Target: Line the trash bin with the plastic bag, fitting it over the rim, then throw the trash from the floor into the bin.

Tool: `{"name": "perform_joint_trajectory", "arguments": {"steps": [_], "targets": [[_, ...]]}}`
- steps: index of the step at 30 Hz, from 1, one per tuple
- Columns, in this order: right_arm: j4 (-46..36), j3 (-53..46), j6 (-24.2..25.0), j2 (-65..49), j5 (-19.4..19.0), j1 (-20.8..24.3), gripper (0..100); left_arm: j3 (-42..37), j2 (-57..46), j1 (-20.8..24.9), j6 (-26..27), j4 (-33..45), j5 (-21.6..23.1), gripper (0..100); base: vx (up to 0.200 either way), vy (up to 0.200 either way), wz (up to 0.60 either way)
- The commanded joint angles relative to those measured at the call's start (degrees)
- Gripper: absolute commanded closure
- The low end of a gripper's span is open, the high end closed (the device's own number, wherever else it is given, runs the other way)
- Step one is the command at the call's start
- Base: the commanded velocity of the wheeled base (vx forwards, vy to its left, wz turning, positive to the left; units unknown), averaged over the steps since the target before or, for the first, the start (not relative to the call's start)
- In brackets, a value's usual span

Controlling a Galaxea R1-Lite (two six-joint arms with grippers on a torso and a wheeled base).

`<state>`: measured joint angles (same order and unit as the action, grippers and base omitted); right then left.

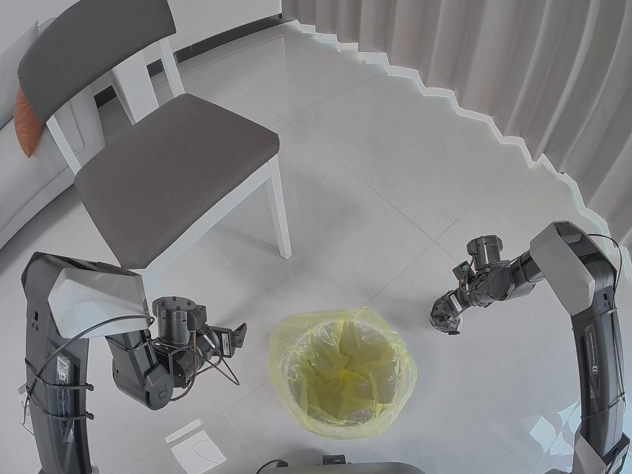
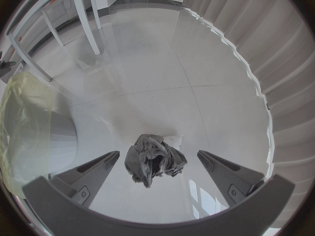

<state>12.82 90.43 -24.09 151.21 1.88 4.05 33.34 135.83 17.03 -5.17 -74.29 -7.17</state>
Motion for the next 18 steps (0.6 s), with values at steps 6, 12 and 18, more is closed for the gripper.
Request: {"name": "perform_joint_trajectory", "arguments": {"steps": [6, 12, 18], "targets": [[-3.7, 8.7, 0.1, 7.4, 0.0, -0.2, 100, -0.7, 0.1, 0.0, 0.0, -0.9, -0.6, 0, 0.000, 0.000, 0.00], [-3.8, 8.5, 0.0, 7.1, 0.0, -0.6, 100, -0.7, 0.9, -0.1, -0.1, -1.3, -0.6, 0, 0.000, 0.000, 0.00], [-3.2, 4.2, -0.1, 1.8, -0.5, -1.1, 100, -1.2, 0.5, 0.2, 0.0, -1.2, -0.6, 0, 0.000, 0.000, 0.00]]}}
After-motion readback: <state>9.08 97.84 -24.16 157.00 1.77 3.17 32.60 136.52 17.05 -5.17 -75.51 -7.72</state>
